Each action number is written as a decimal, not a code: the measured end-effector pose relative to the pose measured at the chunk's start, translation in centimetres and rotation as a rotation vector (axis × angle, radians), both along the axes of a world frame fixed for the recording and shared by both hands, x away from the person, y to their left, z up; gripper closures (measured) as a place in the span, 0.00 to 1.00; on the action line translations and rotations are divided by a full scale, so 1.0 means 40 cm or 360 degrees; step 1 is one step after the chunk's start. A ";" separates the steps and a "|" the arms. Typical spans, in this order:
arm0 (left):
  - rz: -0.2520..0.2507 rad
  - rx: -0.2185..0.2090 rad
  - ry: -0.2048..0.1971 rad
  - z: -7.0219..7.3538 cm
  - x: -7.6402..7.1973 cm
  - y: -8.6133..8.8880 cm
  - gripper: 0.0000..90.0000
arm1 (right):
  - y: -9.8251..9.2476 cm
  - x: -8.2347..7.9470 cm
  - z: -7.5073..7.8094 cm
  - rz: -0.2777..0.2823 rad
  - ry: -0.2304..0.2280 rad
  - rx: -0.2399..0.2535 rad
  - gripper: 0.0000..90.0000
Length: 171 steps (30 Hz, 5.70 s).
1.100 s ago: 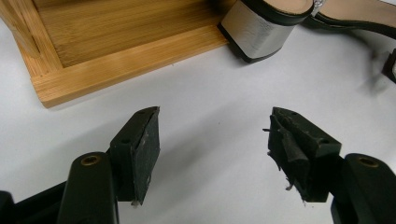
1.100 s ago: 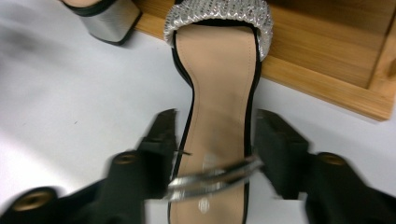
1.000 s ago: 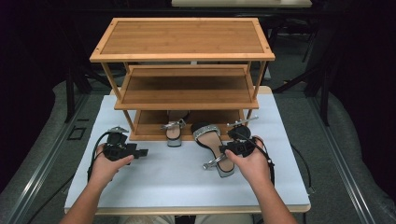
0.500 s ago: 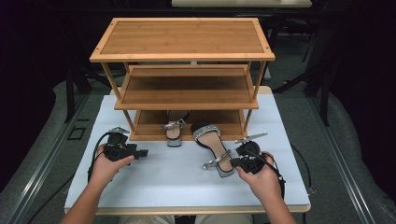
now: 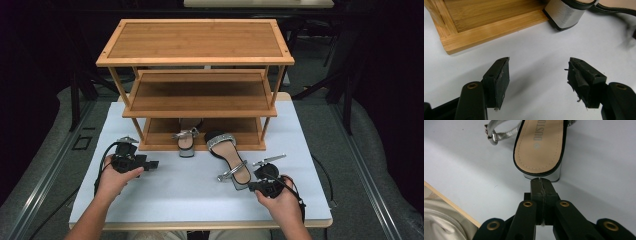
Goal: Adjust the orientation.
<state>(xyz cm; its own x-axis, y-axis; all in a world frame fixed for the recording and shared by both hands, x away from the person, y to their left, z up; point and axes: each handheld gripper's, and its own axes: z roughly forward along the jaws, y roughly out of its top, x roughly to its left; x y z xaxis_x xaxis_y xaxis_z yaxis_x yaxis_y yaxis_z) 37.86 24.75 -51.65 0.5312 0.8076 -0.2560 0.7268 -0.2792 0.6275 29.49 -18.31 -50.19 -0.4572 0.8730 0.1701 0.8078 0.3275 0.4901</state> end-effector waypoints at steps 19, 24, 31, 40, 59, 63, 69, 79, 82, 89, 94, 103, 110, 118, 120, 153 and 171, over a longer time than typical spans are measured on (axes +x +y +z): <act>0.0005 -0.0010 -0.0007 0.000 -0.001 0.000 0.38 | 0.042 -0.004 0.002 0.0053 -0.0036 0.0078 1.00; 0.0004 -0.0010 -0.0006 0.002 -0.002 0.001 0.38 | 0.055 0.003 0.023 0.0053 -0.0075 0.0124 1.00; 0.0003 -0.0006 0.0004 0.000 0.000 0.002 0.38 | 0.075 0.023 0.033 0.0060 -0.0107 0.0134 1.00; 0.0005 0.0000 0.0006 -0.004 0.001 0.003 0.38 | 0.070 0.064 0.048 0.0024 -0.0145 0.0180 1.00; 0.0016 -0.0006 0.0010 -0.008 0.004 0.006 0.38 | 0.146 0.095 0.026 0.0078 -0.0128 0.0182 0.99; 0.0013 -0.0011 0.0011 -0.008 0.004 0.007 0.38 | 0.164 0.103 0.024 0.0091 -0.0129 0.0179 1.00; 0.0021 -0.0010 0.0015 -0.009 0.005 0.010 0.38 | 0.175 0.123 0.021 0.0092 -0.0137 0.0191 1.00; 0.0026 -0.0009 0.0025 -0.012 0.008 0.015 0.38 | 0.184 0.166 0.021 0.0052 -0.0139 0.0212 1.00; 0.0033 -0.0012 0.0020 -0.015 0.010 0.018 0.38 | 0.187 0.181 0.020 0.0039 -0.0140 0.0217 1.00; 0.0045 -0.0024 0.0025 -0.017 0.013 0.024 0.38 | 0.189 0.223 0.028 0.0035 -0.0133 0.0212 1.00; 0.0037 -0.0021 0.0033 -0.017 0.013 0.023 0.38 | 0.188 0.241 0.032 -0.0002 -0.0155 0.0150 1.00; 0.0046 -0.0019 0.0023 -0.019 0.013 0.021 0.38 | 0.183 0.271 0.019 -0.0019 -0.0117 0.0146 1.00; 0.0043 -0.0021 0.0025 -0.020 0.014 0.022 0.38 | 0.182 0.281 0.015 -0.0026 -0.0092 0.0148 1.00; 0.0041 -0.0022 0.0033 -0.018 0.014 0.023 0.38 | 0.187 0.278 0.003 -0.0013 -0.0090 0.0124 0.98; 0.0044 -0.0021 0.0028 -0.019 0.014 0.023 0.38 | 0.186 0.278 0.002 -0.0020 -0.0092 0.0124 0.98; 0.0054 -0.0004 -0.0034 -0.019 0.020 0.010 0.49 | 0.147 0.233 0.034 0.0006 -0.0200 0.0178 0.84; -0.0028 0.0091 -0.0015 -0.017 0.087 -0.126 0.83 | 0.124 0.262 0.006 -0.0086 -0.0243 0.0195 0.91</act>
<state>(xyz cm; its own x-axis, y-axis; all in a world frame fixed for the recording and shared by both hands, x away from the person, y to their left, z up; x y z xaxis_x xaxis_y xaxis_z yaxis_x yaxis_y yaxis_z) 41.34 19.71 -52.35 0.5477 0.8113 -0.2046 0.7156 -0.3275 0.6170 39.98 -13.34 -49.95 -0.4390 0.8740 0.2086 0.7356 0.2163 0.6420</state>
